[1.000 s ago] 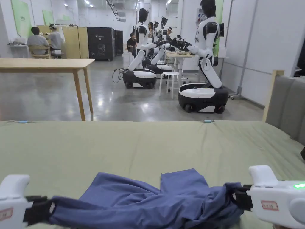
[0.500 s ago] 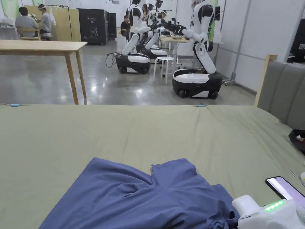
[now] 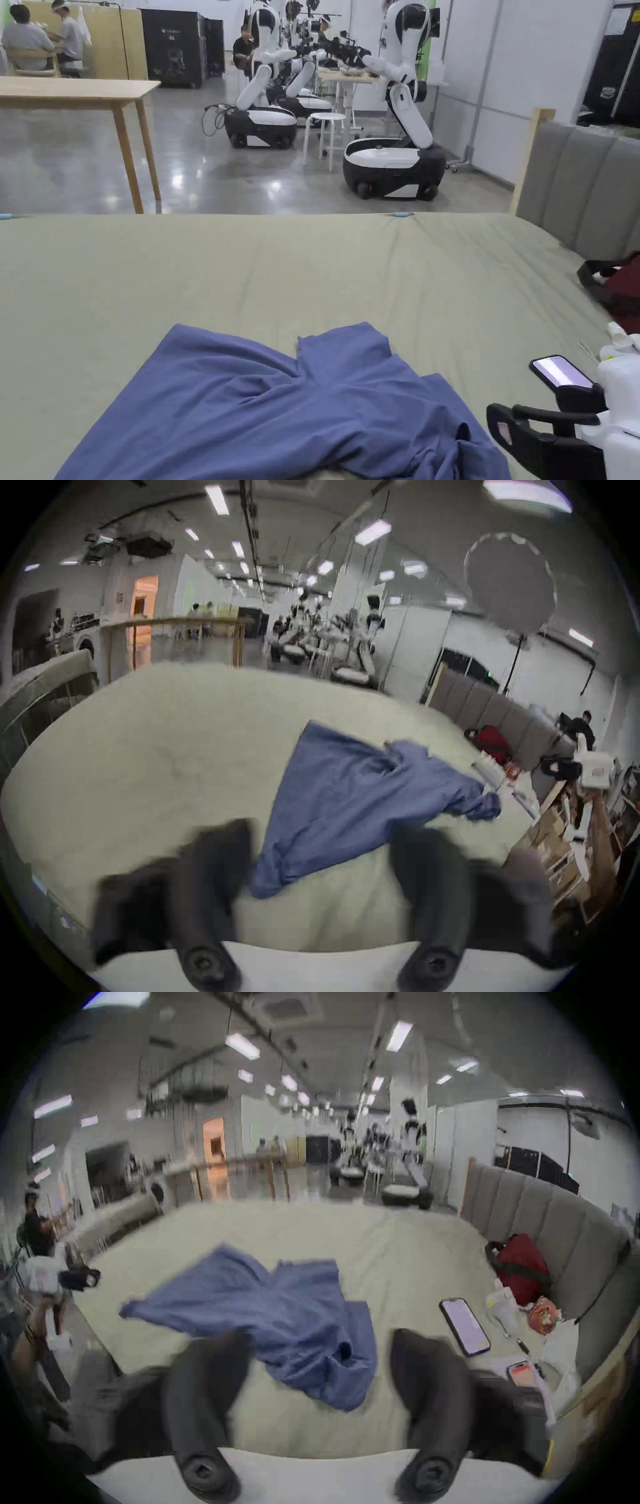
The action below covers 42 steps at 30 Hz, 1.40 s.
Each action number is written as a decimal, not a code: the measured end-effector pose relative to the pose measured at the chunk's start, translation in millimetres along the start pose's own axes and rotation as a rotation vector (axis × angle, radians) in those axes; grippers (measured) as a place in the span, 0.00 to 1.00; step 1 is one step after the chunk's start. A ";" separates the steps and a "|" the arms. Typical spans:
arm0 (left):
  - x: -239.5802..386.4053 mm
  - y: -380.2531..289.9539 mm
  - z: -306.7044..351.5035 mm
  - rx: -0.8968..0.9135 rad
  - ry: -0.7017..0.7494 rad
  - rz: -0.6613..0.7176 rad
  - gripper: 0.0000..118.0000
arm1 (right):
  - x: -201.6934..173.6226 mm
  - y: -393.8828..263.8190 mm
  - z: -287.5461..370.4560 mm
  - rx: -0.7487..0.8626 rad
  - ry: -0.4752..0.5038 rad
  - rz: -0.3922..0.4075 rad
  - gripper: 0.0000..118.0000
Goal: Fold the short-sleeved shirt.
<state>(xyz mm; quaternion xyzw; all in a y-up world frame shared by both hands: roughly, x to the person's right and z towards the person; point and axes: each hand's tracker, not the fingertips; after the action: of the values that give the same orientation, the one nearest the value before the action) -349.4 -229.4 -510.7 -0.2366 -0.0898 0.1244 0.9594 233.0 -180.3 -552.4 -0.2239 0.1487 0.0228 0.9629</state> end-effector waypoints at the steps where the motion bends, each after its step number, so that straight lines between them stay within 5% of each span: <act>1: 4.8 -0.5 8.3 0.041 0.007 0.006 0.00 | -4.4 -4.5 7.3 0.037 0.003 -0.020 0.00; 3: 6.5 -3.7 10.2 0.058 0.063 0.024 0.00 | -13.4 -11.7 17.9 0.100 -0.074 -0.032 0.00; 11: -5.7 -5.1 -15.2 0.025 0.139 0.058 0.00 | -28.0 -16.3 19.1 0.074 -0.012 -0.067 0.00; 12: -8.6 -5.0 -24.6 0.004 0.175 0.051 0.10 | -28.4 -15.9 17.6 0.064 -0.007 -0.063 0.00; 13: -12.7 -5.9 -37.1 -0.045 0.208 0.052 0.34 | -30.1 -17.0 15.0 0.060 -0.005 -0.063 0.00; 14: -15.7 -8.2 -49.6 -0.102 0.227 0.057 0.86 | -30.6 -17.4 14.0 0.058 -0.003 -0.064 0.00; 15: -24.0 -14.9 -66.0 -0.146 0.225 0.062 1.00 | -30.3 -17.7 13.1 0.051 0.006 -0.066 0.00; 17: -26.6 -25.3 -89.7 -0.112 0.156 0.073 0.98 | -30.3 -19.9 9.2 0.040 0.008 -0.066 0.00; 22: -52.0 -52.4 -143.3 -0.288 0.262 -0.014 0.97 | -27.7 -24.7 5.3 0.007 -0.009 -0.064 0.00; 25: -42.8 -63.0 -150.5 -0.319 0.300 0.000 0.80 | -25.7 -26.7 3.7 -0.007 -0.019 -0.068 0.00; 28: -27.0 -56.6 -137.3 -0.253 0.290 -0.037 0.05 | -23.3 -27.6 0.0 -0.025 -0.042 -0.056 0.00; 30: -22.8 -56.7 -138.1 -0.262 0.171 0.059 0.05 | -20.7 -25.1 -7.1 -0.030 -0.039 -0.061 0.00; 34: -15.4 -52.9 -137.5 -0.259 0.253 -0.031 0.05 | -12.4 4.0 -42.7 -0.015 -0.020 -0.061 0.00; 37: -16.9 -40.0 -132.2 -0.246 0.199 0.143 0.05 | 1.5 38.6 -106.4 -0.064 0.020 -0.019 0.00; 38: -13.3 -39.0 -131.4 -0.268 0.176 0.163 0.05 | 6.9 48.2 -133.0 -0.098 0.020 -0.009 0.11; 39: -10.8 -36.4 -130.7 -0.264 0.190 0.131 0.05 | 12.9 57.3 -167.2 -0.141 0.026 0.010 0.36; 40: -7.8 -35.3 -130.8 -0.265 0.201 0.099 0.05 | 20.9 64.4 -204.7 -0.211 0.047 0.025 0.77; 41: -6.3 -35.9 -131.1 -0.278 0.203 0.094 0.05 | 27.2 65.7 -239.1 -0.274 0.038 0.057 1.00; 42: -6.4 -36.7 -130.6 -0.280 0.202 0.098 0.05 | 26.3 68.1 -270.6 -0.291 0.035 0.070 0.95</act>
<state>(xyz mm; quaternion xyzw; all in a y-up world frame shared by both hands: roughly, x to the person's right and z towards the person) -318.1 -319.0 -607.9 -0.3834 0.0023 0.1329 0.9140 175.9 -238.3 -820.6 -0.3563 0.1683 0.0738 0.9161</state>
